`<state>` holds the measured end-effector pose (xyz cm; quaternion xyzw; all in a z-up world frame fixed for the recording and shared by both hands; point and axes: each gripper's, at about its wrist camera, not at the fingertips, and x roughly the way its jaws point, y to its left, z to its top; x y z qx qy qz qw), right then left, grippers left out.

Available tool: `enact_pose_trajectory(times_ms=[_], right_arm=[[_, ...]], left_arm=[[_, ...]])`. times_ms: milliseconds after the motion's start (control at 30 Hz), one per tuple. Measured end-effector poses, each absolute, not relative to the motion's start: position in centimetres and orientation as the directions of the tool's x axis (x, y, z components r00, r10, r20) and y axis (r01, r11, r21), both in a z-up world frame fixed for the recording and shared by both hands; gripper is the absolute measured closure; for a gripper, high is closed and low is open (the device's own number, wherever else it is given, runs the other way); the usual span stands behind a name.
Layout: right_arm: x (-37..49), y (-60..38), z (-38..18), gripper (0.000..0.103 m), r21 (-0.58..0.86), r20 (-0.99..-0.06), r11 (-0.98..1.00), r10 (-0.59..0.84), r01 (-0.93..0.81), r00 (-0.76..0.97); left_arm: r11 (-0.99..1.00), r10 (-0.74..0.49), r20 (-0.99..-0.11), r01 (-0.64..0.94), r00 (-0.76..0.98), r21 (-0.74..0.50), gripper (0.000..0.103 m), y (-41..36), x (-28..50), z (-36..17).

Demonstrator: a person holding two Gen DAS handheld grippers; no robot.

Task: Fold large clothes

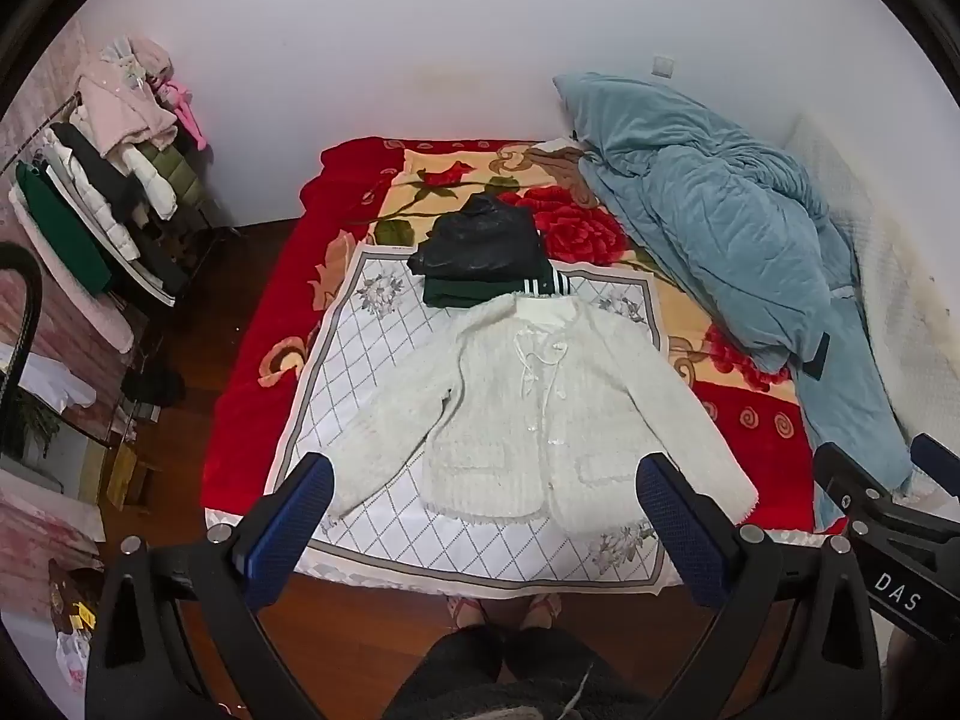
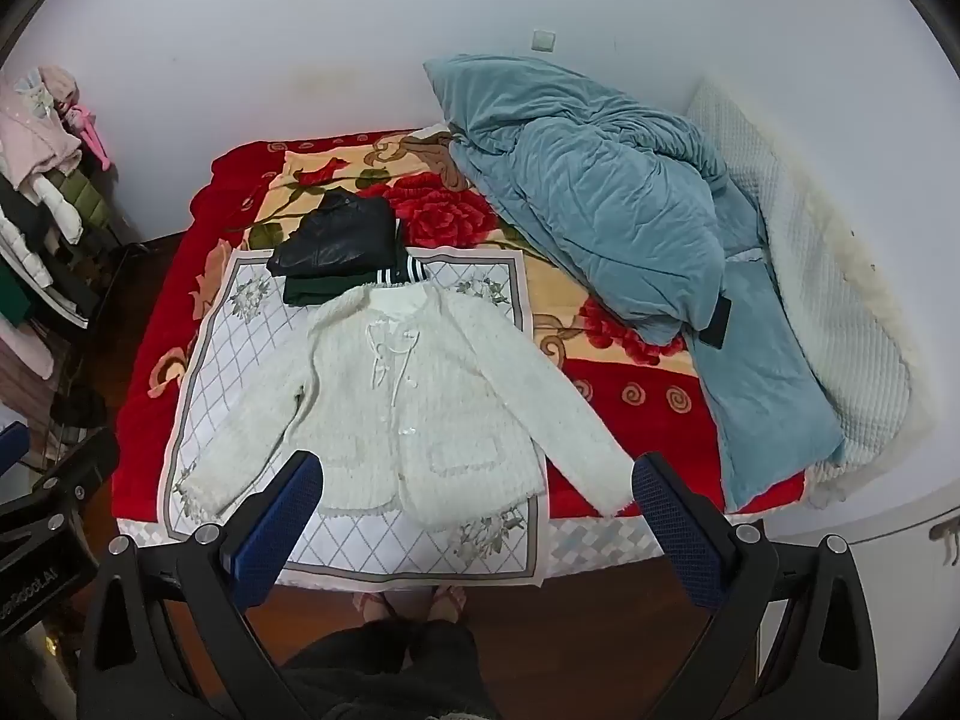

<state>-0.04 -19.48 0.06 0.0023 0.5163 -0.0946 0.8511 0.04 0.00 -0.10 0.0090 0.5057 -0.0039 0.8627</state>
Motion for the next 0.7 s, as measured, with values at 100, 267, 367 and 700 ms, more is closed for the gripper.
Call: enact_pose_trajectory(times_ms=[100, 267, 367, 700], right_arm=[[0.04, -19.49, -0.04, 0.000, -0.094, -0.881, 0.982, -0.158, 0.162, 0.447], [0.17, -19.49, -0.15, 0.000, -0.096, -0.881, 0.982, -0.159, 0.160, 0.445], [0.29, -19.37, -0.02, 0.000, -0.097, -0.882, 0.983, -0.158, 0.157, 0.444], [0.39, -19.26, 0.20, 0.000, -0.096, -0.876, 0.982, -0.160, 0.160, 0.455]], left_arm=[[1.000, 0.001, -0.877, 0.014, 0.480, 0.009, 0.000, 0.01, 0.09, -0.31], [1.000, -0.002, -0.874, 0.016, 0.486, 0.007, 0.000, 0.53, -0.04, -0.56], [1.000, -0.001, -0.872, 0.018, 0.490, 0.009, 0.000, 0.46, 0.07, -0.92], [1.000, -0.001, -0.872, 0.014, 0.490, 0.006, 0.000, 0.19, 0.77, -0.50]])
